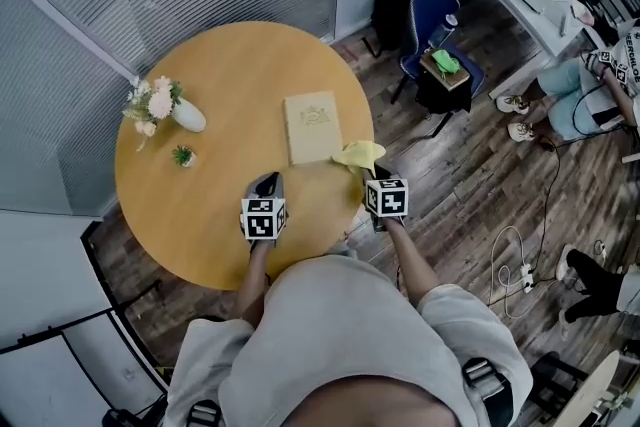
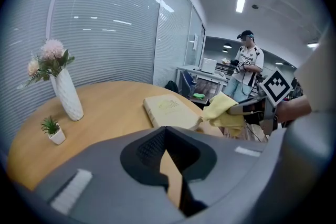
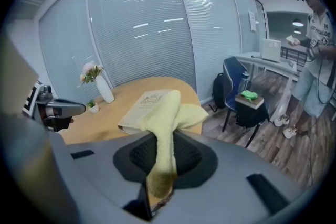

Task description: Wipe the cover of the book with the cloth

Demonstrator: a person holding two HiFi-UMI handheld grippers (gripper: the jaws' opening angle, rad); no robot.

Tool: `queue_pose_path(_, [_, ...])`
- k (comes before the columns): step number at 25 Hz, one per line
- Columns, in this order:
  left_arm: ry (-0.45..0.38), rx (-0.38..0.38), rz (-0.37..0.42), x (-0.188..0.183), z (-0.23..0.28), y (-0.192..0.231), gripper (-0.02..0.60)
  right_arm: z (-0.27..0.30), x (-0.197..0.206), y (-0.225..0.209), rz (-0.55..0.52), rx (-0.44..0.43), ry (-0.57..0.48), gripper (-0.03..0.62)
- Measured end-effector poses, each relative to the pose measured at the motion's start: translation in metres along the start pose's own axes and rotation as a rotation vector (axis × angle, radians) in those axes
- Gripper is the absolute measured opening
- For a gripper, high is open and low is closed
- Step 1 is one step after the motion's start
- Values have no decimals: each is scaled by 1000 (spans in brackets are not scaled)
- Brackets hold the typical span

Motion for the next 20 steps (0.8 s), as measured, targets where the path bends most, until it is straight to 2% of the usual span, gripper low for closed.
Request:
queue_pose_path(7, [-44, -19, -13, -4, -15, 1, 9, -18, -20, 11, -23, -23, -75, 67])
queue_pose_path(20, [-130, -52, 11, -38, -37, 14, 9, -41, -61, 21, -65, -35, -184, 67])
Point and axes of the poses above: the fingertips, and each gripper's own axes: z forward along the fingers, y to its left, x out of its underside, the point moved 4 cm from there along -z, backward along the fingers, and after that the axes turned 4 degrees about x, right-handed, at the moved point
